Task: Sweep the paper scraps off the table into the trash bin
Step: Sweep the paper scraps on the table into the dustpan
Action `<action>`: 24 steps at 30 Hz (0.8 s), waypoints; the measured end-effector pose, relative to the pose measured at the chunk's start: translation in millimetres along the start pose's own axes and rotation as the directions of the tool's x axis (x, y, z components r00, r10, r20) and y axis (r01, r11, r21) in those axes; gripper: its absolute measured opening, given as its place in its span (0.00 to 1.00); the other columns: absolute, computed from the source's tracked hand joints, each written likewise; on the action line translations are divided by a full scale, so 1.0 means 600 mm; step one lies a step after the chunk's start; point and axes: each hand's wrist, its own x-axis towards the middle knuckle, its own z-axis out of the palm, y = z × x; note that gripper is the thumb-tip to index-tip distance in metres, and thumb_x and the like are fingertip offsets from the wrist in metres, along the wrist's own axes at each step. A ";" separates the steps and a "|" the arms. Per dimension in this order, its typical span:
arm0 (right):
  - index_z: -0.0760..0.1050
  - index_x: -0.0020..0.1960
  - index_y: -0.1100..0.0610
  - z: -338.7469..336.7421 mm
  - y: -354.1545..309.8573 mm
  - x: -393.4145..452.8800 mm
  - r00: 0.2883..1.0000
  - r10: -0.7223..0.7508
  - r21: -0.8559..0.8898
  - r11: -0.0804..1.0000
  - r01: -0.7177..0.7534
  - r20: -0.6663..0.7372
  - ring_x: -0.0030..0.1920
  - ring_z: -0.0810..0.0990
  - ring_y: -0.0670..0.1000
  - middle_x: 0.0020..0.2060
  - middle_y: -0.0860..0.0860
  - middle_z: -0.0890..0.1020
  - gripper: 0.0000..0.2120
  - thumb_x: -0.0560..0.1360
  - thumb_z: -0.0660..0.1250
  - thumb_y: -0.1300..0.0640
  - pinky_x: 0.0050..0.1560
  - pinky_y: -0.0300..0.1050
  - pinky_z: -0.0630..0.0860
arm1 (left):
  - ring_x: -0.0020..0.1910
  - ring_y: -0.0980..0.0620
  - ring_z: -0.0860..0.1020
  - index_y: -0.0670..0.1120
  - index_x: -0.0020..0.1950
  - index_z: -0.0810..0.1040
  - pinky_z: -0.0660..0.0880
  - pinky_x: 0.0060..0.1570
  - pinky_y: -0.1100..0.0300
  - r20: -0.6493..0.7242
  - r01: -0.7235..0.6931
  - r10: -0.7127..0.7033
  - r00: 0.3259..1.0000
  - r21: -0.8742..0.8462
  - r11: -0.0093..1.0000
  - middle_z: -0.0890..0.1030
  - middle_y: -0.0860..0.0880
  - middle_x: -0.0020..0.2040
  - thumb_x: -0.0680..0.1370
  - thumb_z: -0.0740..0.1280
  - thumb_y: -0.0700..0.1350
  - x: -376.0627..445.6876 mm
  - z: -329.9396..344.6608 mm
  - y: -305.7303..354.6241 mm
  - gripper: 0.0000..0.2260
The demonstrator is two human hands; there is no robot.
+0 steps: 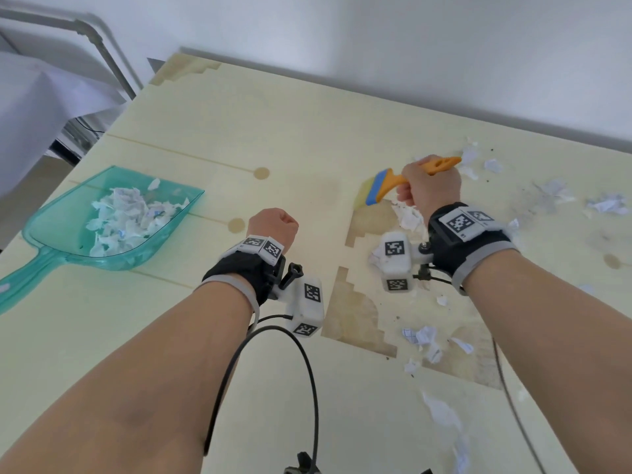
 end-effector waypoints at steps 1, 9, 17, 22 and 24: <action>0.71 0.34 0.56 0.008 0.003 0.001 0.999 0.009 0.011 1.000 -0.010 0.051 0.29 0.79 0.54 0.29 0.56 0.79 0.09 0.73 0.62 0.60 0.37 0.46 0.79 | 0.44 0.46 0.77 0.43 0.50 0.81 0.70 0.42 0.61 0.005 -0.004 0.004 1.000 -0.002 1.000 0.83 0.44 0.51 0.77 0.63 0.41 0.000 0.003 0.002 0.08; 0.66 0.33 0.56 -0.028 0.023 0.022 0.982 0.031 -0.344 0.934 -0.094 -0.185 0.40 0.78 0.58 0.40 0.59 0.82 0.10 0.72 0.59 0.55 0.42 0.48 0.71 | 0.51 0.45 0.80 0.44 0.51 0.81 0.73 0.46 0.60 0.028 -0.007 0.007 1.000 -0.005 1.000 0.83 0.45 0.51 0.77 0.63 0.42 0.000 0.017 0.013 0.08; 0.73 0.44 0.60 -0.027 0.041 0.011 0.998 0.058 -0.311 0.948 -0.064 -0.028 0.44 0.82 0.61 0.37 0.59 0.83 0.08 0.75 0.59 0.57 0.51 0.53 0.79 | 0.42 0.48 0.77 0.45 0.48 0.81 0.70 0.41 0.62 0.046 -0.026 0.026 0.999 0.001 1.000 0.83 0.46 0.50 0.77 0.63 0.42 -0.002 0.036 0.020 0.07; 0.69 0.35 0.57 -0.056 0.027 0.002 0.979 0.036 -0.209 0.975 -0.078 -0.199 0.39 0.81 0.60 0.39 0.62 0.83 0.08 0.72 0.60 0.56 0.42 0.51 0.78 | 0.43 0.47 0.77 0.45 0.48 0.81 0.70 0.42 0.62 0.040 -0.019 0.019 0.999 -0.005 1.000 0.83 0.46 0.49 0.76 0.63 0.42 -0.006 0.034 0.017 0.07; 0.70 0.36 0.55 -0.046 0.021 -0.016 0.994 0.021 0.011 1.000 -0.020 -0.109 0.31 0.80 0.55 0.35 0.61 0.82 0.06 0.72 0.62 0.58 0.35 0.46 0.80 | 0.41 0.50 0.75 0.45 0.47 0.81 0.70 0.42 0.62 0.036 -0.022 0.022 0.999 0.003 1.000 0.83 0.46 0.49 0.76 0.63 0.42 -0.009 0.034 0.017 0.07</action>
